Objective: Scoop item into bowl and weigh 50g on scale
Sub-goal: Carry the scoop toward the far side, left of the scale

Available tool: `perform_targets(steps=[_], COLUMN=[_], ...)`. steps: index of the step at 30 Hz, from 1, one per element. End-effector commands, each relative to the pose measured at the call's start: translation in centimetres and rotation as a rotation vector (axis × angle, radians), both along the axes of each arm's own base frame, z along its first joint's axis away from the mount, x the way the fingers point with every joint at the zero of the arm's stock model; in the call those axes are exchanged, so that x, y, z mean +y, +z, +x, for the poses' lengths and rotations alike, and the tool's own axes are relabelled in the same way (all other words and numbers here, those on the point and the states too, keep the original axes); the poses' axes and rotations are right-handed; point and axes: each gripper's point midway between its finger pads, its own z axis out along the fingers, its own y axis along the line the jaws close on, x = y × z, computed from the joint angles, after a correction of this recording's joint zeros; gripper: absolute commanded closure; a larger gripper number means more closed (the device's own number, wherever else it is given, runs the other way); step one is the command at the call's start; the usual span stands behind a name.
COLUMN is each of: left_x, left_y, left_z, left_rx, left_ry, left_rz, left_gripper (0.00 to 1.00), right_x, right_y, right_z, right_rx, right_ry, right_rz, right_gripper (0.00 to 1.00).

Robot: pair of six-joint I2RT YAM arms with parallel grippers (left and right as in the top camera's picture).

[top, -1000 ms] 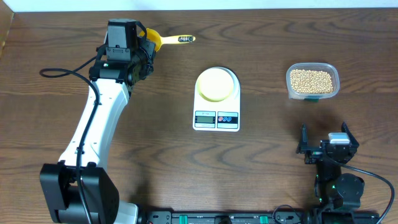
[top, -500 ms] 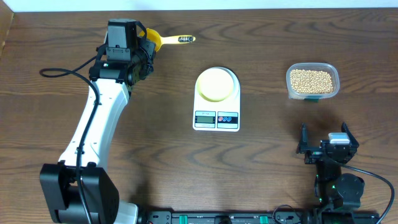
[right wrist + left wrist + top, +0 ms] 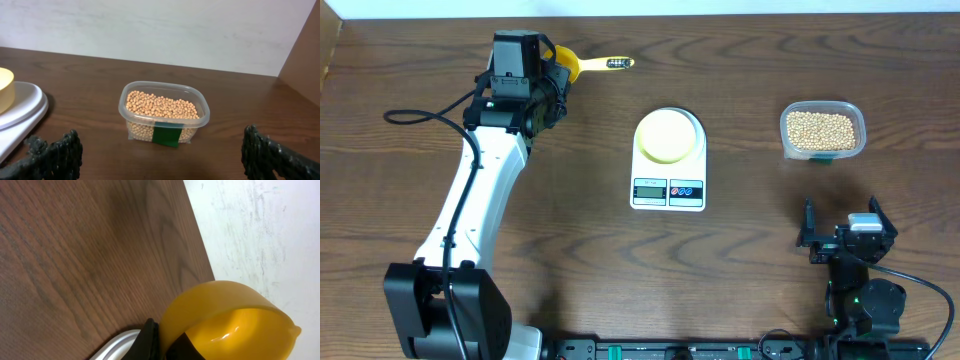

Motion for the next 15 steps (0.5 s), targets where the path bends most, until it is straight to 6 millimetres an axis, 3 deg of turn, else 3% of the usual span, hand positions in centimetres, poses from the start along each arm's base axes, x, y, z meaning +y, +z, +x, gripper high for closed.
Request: perform_targets(steps=[1,15], left_x=[0.18,0.18], left_y=[-0.62,-0.62], left_z=[0.03,0.03], left_rx=[0.011,0.011], left_ry=[-0.001,-0.001], left_rz=[0.02,0.02], left_gripper=[0.92,0.92], right_x=[0.03,0.03], right_y=[-0.05,-0.06], right_z=[-0.03,-0.03], right_rx=[0.0,0.001], right_ry=[0.0,0.0], right_rz=[-0.007,-0.007], right_gripper=[0.01,0.01])
